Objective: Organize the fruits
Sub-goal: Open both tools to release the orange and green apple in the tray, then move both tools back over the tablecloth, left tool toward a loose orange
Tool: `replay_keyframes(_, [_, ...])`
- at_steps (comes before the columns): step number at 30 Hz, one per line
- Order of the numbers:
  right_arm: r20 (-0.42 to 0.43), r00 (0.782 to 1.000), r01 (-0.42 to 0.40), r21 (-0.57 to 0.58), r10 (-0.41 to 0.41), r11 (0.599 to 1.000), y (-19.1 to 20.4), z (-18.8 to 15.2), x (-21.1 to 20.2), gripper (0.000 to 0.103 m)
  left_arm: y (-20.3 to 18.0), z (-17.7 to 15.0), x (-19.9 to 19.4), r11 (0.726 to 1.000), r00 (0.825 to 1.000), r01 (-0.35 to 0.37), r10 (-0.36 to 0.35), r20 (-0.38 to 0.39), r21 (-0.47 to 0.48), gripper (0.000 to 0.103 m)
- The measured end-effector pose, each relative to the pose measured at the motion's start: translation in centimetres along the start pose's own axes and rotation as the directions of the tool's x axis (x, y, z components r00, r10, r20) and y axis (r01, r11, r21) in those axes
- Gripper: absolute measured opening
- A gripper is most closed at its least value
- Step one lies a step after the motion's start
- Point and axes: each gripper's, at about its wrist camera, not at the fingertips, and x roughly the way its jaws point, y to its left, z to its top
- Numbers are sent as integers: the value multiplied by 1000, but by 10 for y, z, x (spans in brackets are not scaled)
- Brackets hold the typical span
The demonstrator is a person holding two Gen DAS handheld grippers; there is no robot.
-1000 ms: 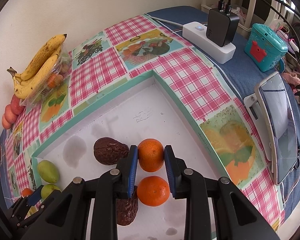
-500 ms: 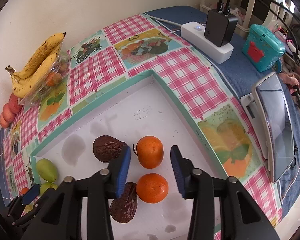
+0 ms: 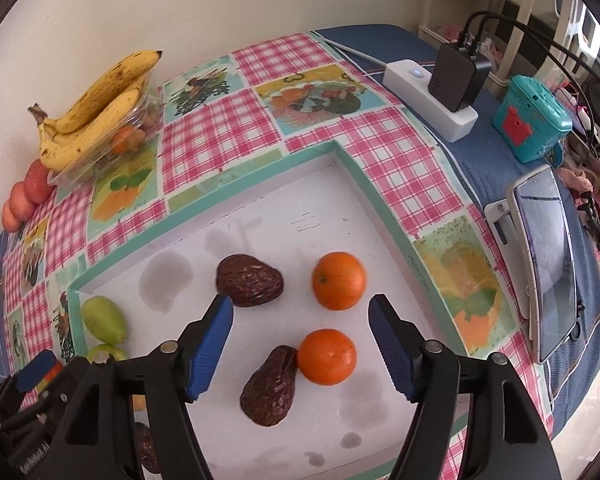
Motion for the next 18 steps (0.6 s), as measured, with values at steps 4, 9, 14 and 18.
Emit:
replay_keyframes(4, [-1,1000,-1,-20,1,1000,8,-5,-3,83,20,0,-2,995,999,-41,42,2,-86,88])
replay_keyframes(9, [2,1000,-11,-51,11,999,21,-12,-8,83,53,0,-10,977,997,-72,78,23,-199,99])
replay_keyframes(14, [0,999,-32,-88,32,996,38,-19,-13,83,85,-5,-21,953,991,-106,124,46,-284,103])
replay_keyframes(18, [2,999,-44,-120,45,992,51,-25,-16,83,106,-11,-27,934,989,-122,144,42,-336,103])
